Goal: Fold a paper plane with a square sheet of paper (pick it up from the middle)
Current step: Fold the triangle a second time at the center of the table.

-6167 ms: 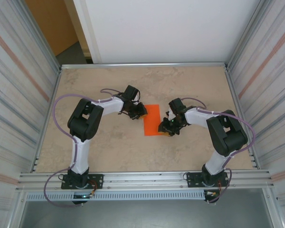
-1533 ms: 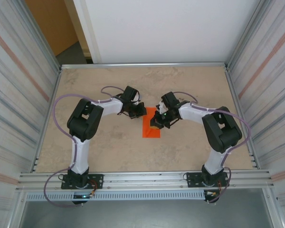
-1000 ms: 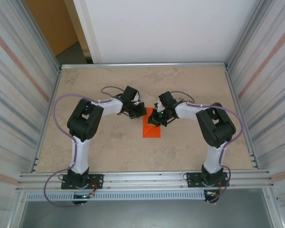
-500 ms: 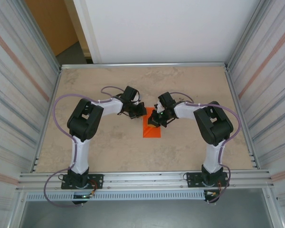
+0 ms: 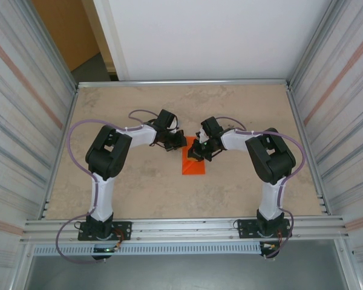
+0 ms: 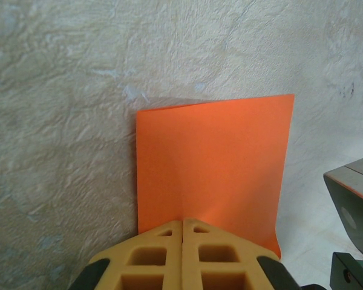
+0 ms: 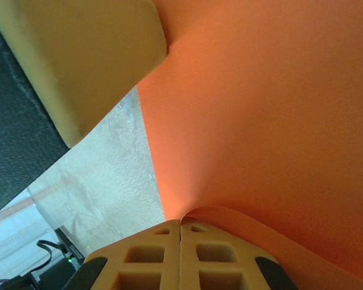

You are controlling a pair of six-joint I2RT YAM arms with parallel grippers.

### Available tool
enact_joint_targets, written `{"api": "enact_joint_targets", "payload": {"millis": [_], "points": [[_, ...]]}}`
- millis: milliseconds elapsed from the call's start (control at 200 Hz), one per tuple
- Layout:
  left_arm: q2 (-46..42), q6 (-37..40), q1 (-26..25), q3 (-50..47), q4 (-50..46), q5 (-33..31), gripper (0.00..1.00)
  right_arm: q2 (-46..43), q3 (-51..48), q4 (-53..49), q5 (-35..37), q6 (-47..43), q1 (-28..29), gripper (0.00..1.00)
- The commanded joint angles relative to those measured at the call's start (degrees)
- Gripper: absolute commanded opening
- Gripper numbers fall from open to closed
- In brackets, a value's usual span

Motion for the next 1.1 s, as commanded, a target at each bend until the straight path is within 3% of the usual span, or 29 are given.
{"api": "enact_joint_targets", "payload": {"millis": [0,1098], "points": [[2.21,-0.12,-0.5,-1.4,-2.58,-1.5,0.05,1.27,1.55,-0.56,-0.49,-0.84,0.48,0.0],[1.54,-1.26,-0.52,-2.84,-1.14,-1.09,0.05,3.4,1.66,-1.46,-0.38,-1.48,0.45,0.0]]}}
